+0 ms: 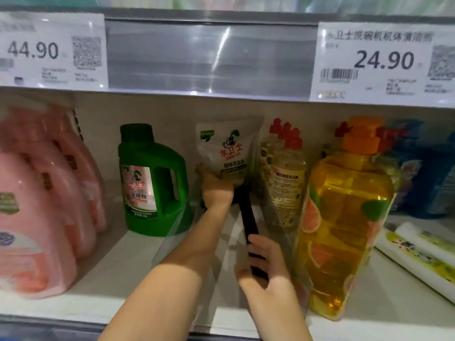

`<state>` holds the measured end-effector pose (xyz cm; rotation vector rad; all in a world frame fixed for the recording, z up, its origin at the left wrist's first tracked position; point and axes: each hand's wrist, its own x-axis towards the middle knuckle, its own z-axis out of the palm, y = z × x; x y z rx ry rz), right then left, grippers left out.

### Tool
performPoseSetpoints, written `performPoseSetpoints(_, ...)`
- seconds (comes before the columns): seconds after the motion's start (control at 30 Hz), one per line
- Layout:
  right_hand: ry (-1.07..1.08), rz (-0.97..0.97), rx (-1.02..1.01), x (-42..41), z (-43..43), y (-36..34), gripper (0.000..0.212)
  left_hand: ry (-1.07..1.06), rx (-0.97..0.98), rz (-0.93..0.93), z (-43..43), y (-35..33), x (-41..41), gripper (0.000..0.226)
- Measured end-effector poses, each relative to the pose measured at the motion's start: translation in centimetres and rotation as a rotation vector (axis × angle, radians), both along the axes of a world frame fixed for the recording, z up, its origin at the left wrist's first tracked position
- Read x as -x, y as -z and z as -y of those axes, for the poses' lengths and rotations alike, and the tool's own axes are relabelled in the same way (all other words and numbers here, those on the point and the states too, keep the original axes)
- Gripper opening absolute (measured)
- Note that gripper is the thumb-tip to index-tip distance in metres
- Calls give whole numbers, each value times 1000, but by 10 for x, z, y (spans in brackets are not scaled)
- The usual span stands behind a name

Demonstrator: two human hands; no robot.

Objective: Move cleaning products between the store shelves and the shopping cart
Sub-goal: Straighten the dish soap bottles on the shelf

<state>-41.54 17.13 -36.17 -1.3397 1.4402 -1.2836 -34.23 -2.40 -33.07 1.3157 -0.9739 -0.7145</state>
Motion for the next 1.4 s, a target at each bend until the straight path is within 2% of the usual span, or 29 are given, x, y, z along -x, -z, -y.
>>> performPoseSetpoints(0.13,-63,50,6,-4,2,-1,46,-47,41,-31,4,15,-4,24)
performPoseSetpoints(0.23,-80,55,38,-6,4,3,46,-100,13,-28,-2,5,-5,10)
performPoseSetpoints(0.4,-83,68,67,-6,7,3,45,-160,-18,-90,-32,-8,7,14)
performPoseSetpoints(0.47,-81,43,96,-6,8,3,44,-139,-8,-129,-42,-6,6,16)
performPoseSetpoints(0.57,-60,14,134,-7,8,5,43,-84,44,-194,-51,-5,0,6)
performPoseSetpoints(0.67,27,34,124,-10,17,11,39,-21,77,-240,-63,-10,-8,15)
performPoseSetpoints(0.83,123,-1,122,-14,33,20,53,84,34,-326,-97,-18,-26,22)
performPoseSetpoints(0.93,140,-38,117,-14,41,24,74,149,10,-384,-113,-20,-33,27)
performPoseSetpoints(1.07,127,-120,106,-16,45,19,97,192,-43,-320,-120,-23,-38,25)
performPoseSetpoints(1.13,59,35,53,-10,50,13,97,215,-42,-312,-123,-24,-42,25)
performPoseSetpoints(1.2,-31,262,-61,-6,57,2,84,254,-18,-310,-128,-23,-44,26)
performPoseSetpoints(1.33,93,458,-55,-9,70,2,72,277,-4,-321,-136,-21,-47,23)
performPoseSetpoints(1.4,104,624,-42,-14,70,2,59,264,-5,-363,-138,-20,-48,25)
